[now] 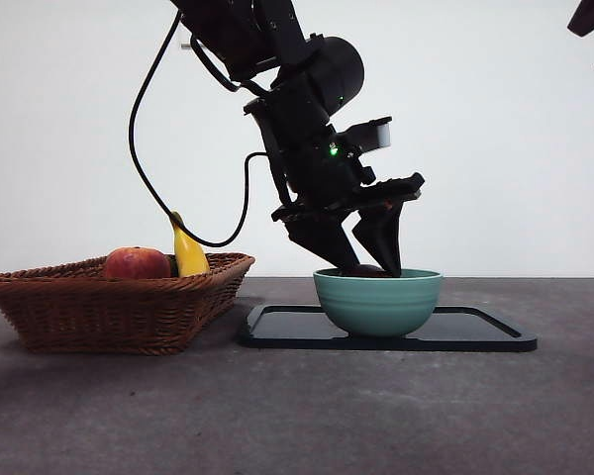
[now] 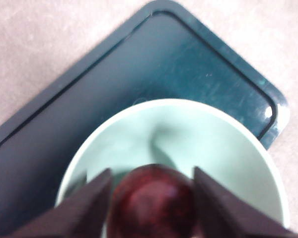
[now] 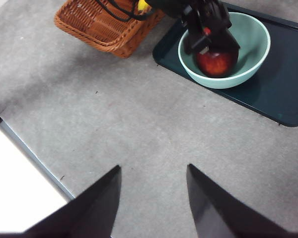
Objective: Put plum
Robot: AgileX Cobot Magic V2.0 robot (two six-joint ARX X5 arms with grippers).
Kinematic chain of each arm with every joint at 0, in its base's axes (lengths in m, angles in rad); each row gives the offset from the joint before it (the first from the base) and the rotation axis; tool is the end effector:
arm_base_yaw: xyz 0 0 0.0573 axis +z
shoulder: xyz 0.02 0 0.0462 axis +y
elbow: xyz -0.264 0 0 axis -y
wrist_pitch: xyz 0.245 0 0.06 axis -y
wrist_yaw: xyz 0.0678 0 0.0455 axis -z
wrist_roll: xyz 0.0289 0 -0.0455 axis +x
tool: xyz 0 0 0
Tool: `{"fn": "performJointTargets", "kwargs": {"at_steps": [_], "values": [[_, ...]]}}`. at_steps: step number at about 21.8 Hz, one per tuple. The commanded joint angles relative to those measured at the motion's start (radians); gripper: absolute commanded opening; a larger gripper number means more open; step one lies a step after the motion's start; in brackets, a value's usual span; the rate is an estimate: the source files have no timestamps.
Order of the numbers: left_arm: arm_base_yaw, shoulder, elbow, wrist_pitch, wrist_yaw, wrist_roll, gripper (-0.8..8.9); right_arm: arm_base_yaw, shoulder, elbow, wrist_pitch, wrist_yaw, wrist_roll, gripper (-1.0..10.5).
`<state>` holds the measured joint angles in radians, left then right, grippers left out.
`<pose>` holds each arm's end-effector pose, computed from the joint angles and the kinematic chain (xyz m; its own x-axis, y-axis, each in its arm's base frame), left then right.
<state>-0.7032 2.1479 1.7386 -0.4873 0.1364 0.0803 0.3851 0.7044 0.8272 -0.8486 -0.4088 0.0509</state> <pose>0.3582 -0.3088 0.2070 0.3838 -0.5037 -0.7740 0.7509 0.6580 -0.0558 0.1117 0.0577 0.3014 0.4867 0.6262 -0.6090 -0.5881 0.7504 0.3016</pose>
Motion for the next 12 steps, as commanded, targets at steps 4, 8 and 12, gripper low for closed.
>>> {"fn": "performJointTargets", "kwargs": {"at_steps": [4, 8, 12], "values": [[-0.010, 0.029, 0.026, -0.055, 0.000, 0.035, 2.59, 0.005, 0.006, 0.007, 0.010, 0.002, -0.011, 2.1], [-0.010, 0.029, 0.027, -0.067, 0.000, 0.035, 4.06, 0.005, 0.006, 0.007, 0.010, 0.002, -0.011, 2.1], [-0.010, 0.029, 0.051, -0.096, 0.000, 0.037, 4.06, 0.005, 0.006, 0.007, 0.010, 0.002, -0.011, 2.1]]}}
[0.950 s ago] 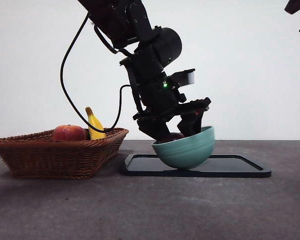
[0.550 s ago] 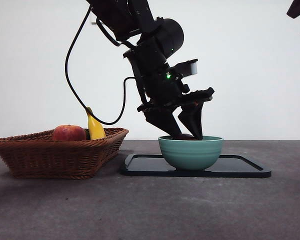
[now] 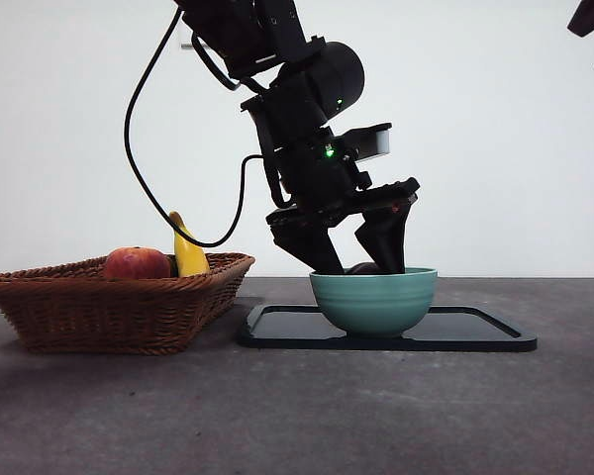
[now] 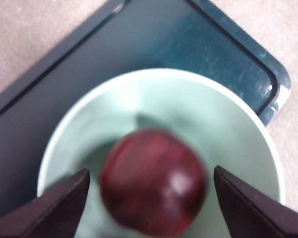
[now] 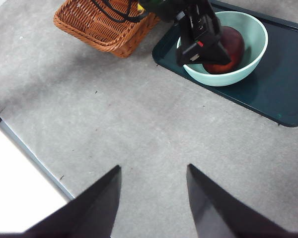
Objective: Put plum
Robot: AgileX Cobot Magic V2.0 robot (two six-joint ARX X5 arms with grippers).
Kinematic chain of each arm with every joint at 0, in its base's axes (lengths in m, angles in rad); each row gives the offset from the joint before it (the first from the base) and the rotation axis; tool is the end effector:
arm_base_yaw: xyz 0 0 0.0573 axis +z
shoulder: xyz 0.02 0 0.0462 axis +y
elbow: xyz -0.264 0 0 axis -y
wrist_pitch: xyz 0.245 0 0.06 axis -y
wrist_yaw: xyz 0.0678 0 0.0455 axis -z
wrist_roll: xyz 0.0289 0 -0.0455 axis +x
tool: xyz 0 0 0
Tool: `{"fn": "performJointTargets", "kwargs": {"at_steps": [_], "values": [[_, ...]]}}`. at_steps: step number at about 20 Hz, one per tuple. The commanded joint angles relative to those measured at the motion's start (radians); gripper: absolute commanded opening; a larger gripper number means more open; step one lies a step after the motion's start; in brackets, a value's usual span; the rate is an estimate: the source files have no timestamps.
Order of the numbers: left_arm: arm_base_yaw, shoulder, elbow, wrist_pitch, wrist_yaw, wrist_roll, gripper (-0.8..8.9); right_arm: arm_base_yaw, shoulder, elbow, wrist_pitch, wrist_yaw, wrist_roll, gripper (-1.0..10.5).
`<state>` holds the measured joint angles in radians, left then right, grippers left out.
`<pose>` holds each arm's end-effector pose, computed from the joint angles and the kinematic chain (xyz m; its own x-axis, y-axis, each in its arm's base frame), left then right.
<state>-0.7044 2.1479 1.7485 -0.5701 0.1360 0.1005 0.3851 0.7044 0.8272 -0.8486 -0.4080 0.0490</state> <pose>0.3538 -0.3058 0.2052 0.3393 -0.4663 -0.8170 0.7596 0.6482 -0.0545 0.1117 0.0577 0.3014 0.4872 0.6256 -0.6093 -0.5890 0.7505 0.2997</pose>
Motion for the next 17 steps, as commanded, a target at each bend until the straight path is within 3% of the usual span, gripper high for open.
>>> {"fn": "performJointTargets", "kwargs": {"at_steps": [1, 12, 17], "values": [[-0.009, 0.029, 0.047, -0.029, 0.001, 0.023, 4.06, 0.005, 0.006, 0.007, 0.010, 0.001, -0.009, 2.1], [-0.009, 0.029, 0.048, -0.066, 0.001, 0.048, 4.00, 0.005, 0.006, 0.007, 0.010, 0.001, -0.009, 2.1], [-0.009, 0.029, 0.048, -0.065, 0.001, 0.048, 2.42, 0.005, 0.006, 0.007, 0.010, 0.001, -0.009, 2.1]]}}
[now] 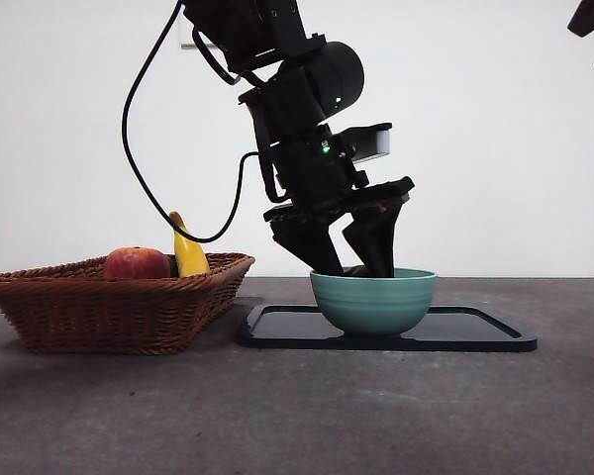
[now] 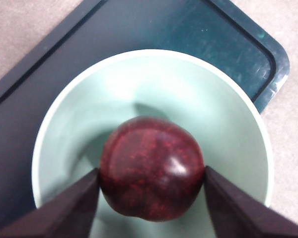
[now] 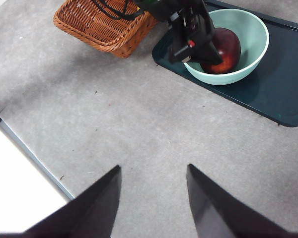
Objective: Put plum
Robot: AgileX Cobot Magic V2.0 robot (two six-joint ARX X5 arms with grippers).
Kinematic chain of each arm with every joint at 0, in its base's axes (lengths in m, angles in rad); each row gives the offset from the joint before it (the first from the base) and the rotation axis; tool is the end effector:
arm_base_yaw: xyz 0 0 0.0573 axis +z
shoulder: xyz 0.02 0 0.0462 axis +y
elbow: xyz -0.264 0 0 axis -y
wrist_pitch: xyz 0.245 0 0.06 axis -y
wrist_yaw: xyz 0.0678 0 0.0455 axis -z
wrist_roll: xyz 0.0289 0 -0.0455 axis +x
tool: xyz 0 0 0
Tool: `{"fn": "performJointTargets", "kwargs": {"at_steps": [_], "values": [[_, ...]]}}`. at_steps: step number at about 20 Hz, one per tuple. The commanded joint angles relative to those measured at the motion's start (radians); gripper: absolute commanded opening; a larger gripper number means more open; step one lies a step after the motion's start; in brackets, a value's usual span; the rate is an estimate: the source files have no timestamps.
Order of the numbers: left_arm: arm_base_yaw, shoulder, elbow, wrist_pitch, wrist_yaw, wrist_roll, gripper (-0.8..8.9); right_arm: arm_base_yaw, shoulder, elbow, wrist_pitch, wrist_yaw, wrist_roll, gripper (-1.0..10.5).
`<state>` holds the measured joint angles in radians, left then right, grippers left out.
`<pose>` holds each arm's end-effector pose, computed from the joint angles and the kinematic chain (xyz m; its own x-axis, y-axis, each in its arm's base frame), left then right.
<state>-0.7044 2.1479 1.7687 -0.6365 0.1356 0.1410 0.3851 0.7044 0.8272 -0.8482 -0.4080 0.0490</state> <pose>0.3515 -0.3039 0.2078 0.3104 -0.4412 -0.8420 0.7800 0.6245 -0.0397 0.1117 0.0577 0.3014 0.4875 0.6257 -0.6090 -0.5891 0.7505 0.2996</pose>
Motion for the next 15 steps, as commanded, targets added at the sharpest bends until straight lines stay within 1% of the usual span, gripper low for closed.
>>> {"fn": "performJointTargets", "kwargs": {"at_steps": [1, 5, 9, 11, 15], "values": [[-0.009, 0.029, 0.027, 0.001, 0.001, 0.008, 2.42, 0.005, 0.006, 0.007, 0.009, 0.001, -0.009, 2.1], [-0.009, 0.029, 0.031, 0.002, 0.001, 0.008, 2.43, 0.005, 0.006, 0.007, 0.009, 0.001, -0.009, 2.1], [-0.008, 0.027, 0.085, -0.015, 0.002, 0.007, 2.43, 0.005, 0.006, 0.007, 0.009, 0.001, -0.009, 2.1], [-0.008, 0.027, 0.138, -0.052, 0.001, 0.008, 2.43, 0.005, 0.006, 0.007, 0.009, 0.001, -0.009, 2.1], [0.009, 0.027, 0.292, -0.183, 0.002, 0.003, 2.43, 0.005, 0.006, 0.007, 0.010, 0.017, -0.009, 2.1]]}}
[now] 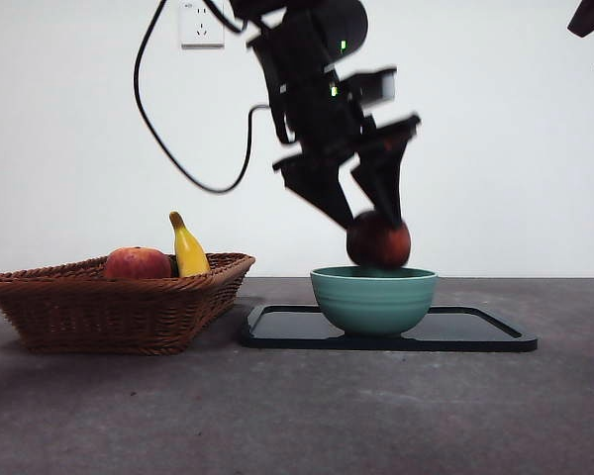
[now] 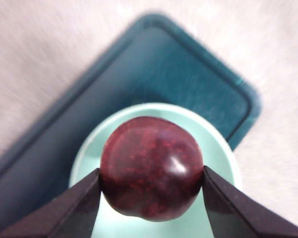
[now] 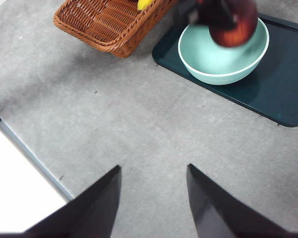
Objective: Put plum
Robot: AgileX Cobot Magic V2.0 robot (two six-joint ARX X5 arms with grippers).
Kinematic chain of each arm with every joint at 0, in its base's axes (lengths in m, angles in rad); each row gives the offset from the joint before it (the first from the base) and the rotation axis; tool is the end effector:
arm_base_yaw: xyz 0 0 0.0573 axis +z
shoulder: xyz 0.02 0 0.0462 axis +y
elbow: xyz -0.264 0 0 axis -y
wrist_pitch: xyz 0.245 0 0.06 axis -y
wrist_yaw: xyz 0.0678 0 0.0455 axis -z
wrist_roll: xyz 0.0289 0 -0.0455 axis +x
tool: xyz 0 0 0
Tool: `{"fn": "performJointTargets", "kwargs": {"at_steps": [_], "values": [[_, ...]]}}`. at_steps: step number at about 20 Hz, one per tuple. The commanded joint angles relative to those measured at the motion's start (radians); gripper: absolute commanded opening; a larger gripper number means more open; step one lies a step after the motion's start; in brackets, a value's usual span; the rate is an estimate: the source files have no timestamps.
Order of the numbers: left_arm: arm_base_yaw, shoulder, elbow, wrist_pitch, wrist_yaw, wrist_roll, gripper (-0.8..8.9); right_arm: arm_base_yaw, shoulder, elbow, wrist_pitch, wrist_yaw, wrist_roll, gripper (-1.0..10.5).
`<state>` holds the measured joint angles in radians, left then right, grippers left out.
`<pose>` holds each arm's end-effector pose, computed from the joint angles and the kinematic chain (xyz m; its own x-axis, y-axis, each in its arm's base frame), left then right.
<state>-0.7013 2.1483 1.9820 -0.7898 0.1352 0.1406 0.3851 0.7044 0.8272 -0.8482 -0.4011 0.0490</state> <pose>0.3576 -0.3071 0.2645 0.3496 -0.4717 -0.8095 0.7793 0.6260 -0.0282 0.1119 0.0575 0.3014 0.4917 0.6206 -0.6108 -0.5857 0.7548 0.2954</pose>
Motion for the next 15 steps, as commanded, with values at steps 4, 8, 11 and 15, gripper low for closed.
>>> {"fn": "performJointTargets", "kwargs": {"at_steps": [4, 8, 11, 15], "values": [[0.053, -0.031, 0.186, -0.096, 0.003, -0.039, 2.43, 0.005, 0.006, 0.007, 0.010, 0.013, -0.010, 2.1], [0.126, -0.177, 0.186, -0.140, 0.003, -0.057, 2.42, 0.005, 0.005, 0.007, 0.011, 0.013, -0.014, 2.1], [0.185, -0.290, 0.186, -0.224, 0.003, -0.056, 2.42, 0.005, 0.005, 0.007, 0.023, 0.013, -0.024, 2.1], [0.272, -0.433, 0.185, -0.344, 0.003, -0.052, 2.42, 0.005, 0.005, 0.007, 0.043, 0.012, -0.024, 2.1]]}}
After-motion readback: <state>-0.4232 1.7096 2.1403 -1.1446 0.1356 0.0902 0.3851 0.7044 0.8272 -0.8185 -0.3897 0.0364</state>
